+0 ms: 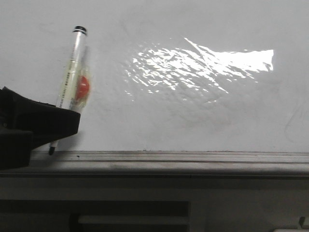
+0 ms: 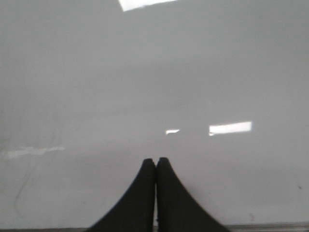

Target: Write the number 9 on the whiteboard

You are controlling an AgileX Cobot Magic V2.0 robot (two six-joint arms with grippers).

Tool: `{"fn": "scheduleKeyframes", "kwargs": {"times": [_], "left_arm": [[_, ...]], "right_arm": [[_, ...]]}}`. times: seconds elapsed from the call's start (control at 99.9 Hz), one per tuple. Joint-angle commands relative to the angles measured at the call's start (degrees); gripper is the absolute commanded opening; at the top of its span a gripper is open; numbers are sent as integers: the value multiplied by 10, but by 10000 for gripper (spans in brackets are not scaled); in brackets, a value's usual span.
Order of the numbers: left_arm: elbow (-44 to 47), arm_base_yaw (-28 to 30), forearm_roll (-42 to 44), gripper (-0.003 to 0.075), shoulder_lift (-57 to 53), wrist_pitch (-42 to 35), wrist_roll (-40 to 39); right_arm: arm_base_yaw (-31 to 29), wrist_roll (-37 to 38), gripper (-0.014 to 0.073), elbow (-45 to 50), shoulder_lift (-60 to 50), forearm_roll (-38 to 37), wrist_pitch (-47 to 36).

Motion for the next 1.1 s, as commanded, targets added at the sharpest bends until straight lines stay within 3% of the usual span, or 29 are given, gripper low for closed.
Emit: {"fn": "scheduleKeyframes", "kwargs": {"times": [0.0, 0.02, 0.2, 0.39, 0.46, 0.58, 0.67, 1.011, 1.091], "left_arm": [[-15, -3, -11, 4, -2, -35, -8], [-15, -3, -11, -22, -2, -36, -8], [-15, -6, 5, -20, -5, -36, -8], [-16, -12, 175, -20, -23, -39, -8], [-16, -12, 230, -20, -27, -44, -8], [-16, -12, 293, -20, -28, -71, -5], [-16, -12, 345, -20, -28, -87, -1], [-16, -12, 391, -20, -28, -112, 5], [-16, -12, 391, -20, -28, -112, 5]], "right_arm": [[53, 0, -62, -20, 11, 2, -35], [73, 0, -62, -20, 12, 2, -35], [246, -27, -62, -37, 50, 2, -12], [383, -100, -41, -93, 154, 2, -22], [428, -107, 55, -124, 196, 2, -28], [496, -107, 318, -186, 269, 2, -28], [517, -107, 399, -224, 305, 2, -28], [520, -106, 395, -289, 384, 28, -9], [524, -106, 349, -289, 402, 35, -10]]}}
